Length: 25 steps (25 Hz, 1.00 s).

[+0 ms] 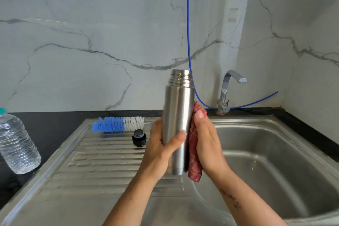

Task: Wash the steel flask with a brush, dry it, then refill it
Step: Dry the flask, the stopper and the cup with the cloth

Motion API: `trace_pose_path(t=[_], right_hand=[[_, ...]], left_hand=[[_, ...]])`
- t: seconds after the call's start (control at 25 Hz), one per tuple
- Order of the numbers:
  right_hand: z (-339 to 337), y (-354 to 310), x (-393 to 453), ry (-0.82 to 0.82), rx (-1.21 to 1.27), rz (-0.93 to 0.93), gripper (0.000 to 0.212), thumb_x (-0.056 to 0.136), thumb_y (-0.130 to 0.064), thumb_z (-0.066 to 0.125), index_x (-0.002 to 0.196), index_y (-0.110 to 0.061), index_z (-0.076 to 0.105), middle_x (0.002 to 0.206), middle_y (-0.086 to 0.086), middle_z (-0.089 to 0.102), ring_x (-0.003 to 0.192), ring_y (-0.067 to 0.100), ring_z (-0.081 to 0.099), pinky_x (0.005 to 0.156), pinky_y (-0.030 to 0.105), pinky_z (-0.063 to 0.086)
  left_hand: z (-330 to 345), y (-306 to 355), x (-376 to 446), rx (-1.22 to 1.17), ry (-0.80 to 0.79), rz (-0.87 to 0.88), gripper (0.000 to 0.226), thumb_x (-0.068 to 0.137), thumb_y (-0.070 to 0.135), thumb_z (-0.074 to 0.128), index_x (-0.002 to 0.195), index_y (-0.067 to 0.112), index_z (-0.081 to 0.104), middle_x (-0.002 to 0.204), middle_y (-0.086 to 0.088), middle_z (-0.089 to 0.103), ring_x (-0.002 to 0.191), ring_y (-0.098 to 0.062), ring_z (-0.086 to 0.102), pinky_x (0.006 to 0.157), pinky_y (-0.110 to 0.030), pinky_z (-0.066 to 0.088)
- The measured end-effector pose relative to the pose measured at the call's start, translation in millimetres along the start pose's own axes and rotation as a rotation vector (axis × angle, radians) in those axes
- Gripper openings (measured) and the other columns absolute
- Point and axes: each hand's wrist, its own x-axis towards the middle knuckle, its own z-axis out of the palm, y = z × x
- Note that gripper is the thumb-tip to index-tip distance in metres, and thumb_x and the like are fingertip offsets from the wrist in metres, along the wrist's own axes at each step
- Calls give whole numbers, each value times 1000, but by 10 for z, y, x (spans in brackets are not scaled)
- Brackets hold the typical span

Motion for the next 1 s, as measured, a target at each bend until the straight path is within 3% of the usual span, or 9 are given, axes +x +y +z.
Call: trace_pose_path(t=[0.08, 0.24, 0.32, 0.4, 0.48, 0.56, 0.72, 0.92, 1.0], right_hand=[[117, 49, -67, -77, -6, 54, 43, 112, -27, 30, 145, -14, 54, 133, 4, 69, 128, 20, 62, 113, 47, 44], [219, 154, -160, -188, -166, 53, 42, 112, -31, 35, 152, -26, 47, 136, -7, 67, 129, 13, 61, 111, 48, 45], [231, 170, -184, -215, -265, -23, 44, 111, -29, 37, 155, -27, 41, 142, -11, 62, 133, 9, 56, 112, 44, 45], [236, 185, -200, -199, -355, -109, 49, 111, -29, 38, 159, -25, 34, 154, -14, 48, 144, 5, 43, 118, 41, 38], [227, 222, -195, -184, -447, -149, 53, 110, -32, 41, 161, -25, 27, 163, -16, 34, 151, 1, 29, 123, 39, 31], [205, 255, -180, -200, -544, -201, 56, 110, -30, 44, 162, -23, 24, 168, -12, 24, 154, 3, 20, 125, 39, 27], [257, 277, -197, -287, -660, -392, 57, 107, -17, 51, 159, -10, 28, 171, 3, 14, 159, 19, 6, 128, 48, 17], [108, 131, -62, -83, -595, -357, 53, 109, -22, 45, 159, -10, 31, 171, 0, 13, 159, 23, -3, 128, 52, 10], [-37, 50, 35, 38, -556, -352, 53, 109, -19, 40, 160, -9, 27, 172, 0, 11, 159, 23, -2, 129, 51, 9]], left_hand=[[-57, 17, 21, 24, 145, 94, 61, 71, 72, 76, 122, 43, 61, 126, -11, 63, 113, -24, 68, 99, -51, 54], [-158, 47, 20, 121, 490, 294, 43, 78, 65, 74, 96, 27, 67, 88, -10, 67, 79, -26, 66, 70, -44, 53], [-168, 55, 9, 158, 597, 314, 49, 80, 71, 69, 91, 23, 65, 82, -12, 65, 75, -31, 62, 67, -46, 51], [-183, 84, 18, 139, 634, 318, 47, 86, 65, 68, 98, 19, 67, 83, -1, 70, 78, -18, 66, 70, -34, 54], [-212, 97, 66, 2, 587, 242, 35, 95, 47, 66, 109, 16, 69, 91, 7, 74, 86, -7, 69, 77, -24, 54], [-216, 92, 115, -248, 438, 68, 33, 98, 42, 62, 114, 15, 70, 104, 1, 76, 99, -14, 71, 88, -33, 55], [-110, 8, 144, -332, 277, -108, 64, 96, 67, 46, 133, 19, 67, 133, -4, 70, 128, -17, 64, 113, -43, 41], [103, -63, 63, 15, 74, -48, 63, 83, 89, 41, 118, 47, 71, 122, 11, 74, 118, -6, 67, 97, -27, 51], [163, -101, 13, 116, -22, -67, 73, 71, 93, 53, 115, 38, 71, 111, 0, 77, 107, -15, 73, 89, -33, 58]])
